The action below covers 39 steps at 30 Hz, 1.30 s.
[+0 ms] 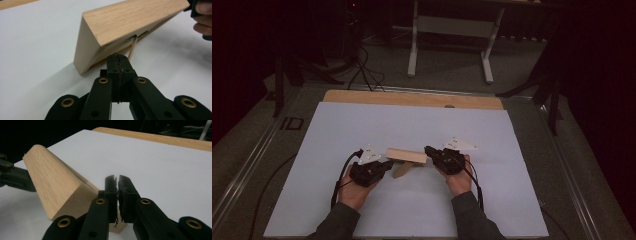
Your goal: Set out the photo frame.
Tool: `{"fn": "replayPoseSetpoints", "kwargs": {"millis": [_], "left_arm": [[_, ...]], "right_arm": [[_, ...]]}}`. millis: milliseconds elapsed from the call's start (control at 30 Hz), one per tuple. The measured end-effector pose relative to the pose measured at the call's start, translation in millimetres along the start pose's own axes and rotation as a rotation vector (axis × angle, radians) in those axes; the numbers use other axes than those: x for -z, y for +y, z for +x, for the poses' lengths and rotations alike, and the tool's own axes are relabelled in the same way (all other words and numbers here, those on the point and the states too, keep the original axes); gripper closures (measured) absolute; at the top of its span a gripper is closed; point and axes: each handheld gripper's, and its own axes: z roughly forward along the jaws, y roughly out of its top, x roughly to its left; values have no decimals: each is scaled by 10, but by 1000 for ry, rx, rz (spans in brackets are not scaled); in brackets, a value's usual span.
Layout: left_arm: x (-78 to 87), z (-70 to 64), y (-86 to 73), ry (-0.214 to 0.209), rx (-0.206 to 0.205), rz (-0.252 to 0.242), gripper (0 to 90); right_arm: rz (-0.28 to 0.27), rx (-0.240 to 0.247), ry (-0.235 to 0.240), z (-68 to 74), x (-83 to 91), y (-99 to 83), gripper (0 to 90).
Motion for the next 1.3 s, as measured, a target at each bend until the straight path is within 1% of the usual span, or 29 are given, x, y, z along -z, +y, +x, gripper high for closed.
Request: {"fn": "replayPoseSetpoints", "kwargs": {"millis": [133, 367, 400, 867, 1300], "left_arm": [[-29, -10, 20, 15, -9, 3, 896], [-87, 6, 43, 23, 1, 6, 897], [-91, 7, 44, 24, -4, 9, 897], [-115, 25, 55, 22, 1, 11, 897], [-121, 5, 75, 17, 0, 6, 897]], "right_arm": [[3, -8, -5, -4, -4, -19, 846], [4, 1, -8, -4, 1, -26, 847], [3, 2, -9, -2, 1, -27, 850], [8, 16, -1, 8, -1, -43, 868], [14, 31, -5, 34, 15, -58, 877]]}}
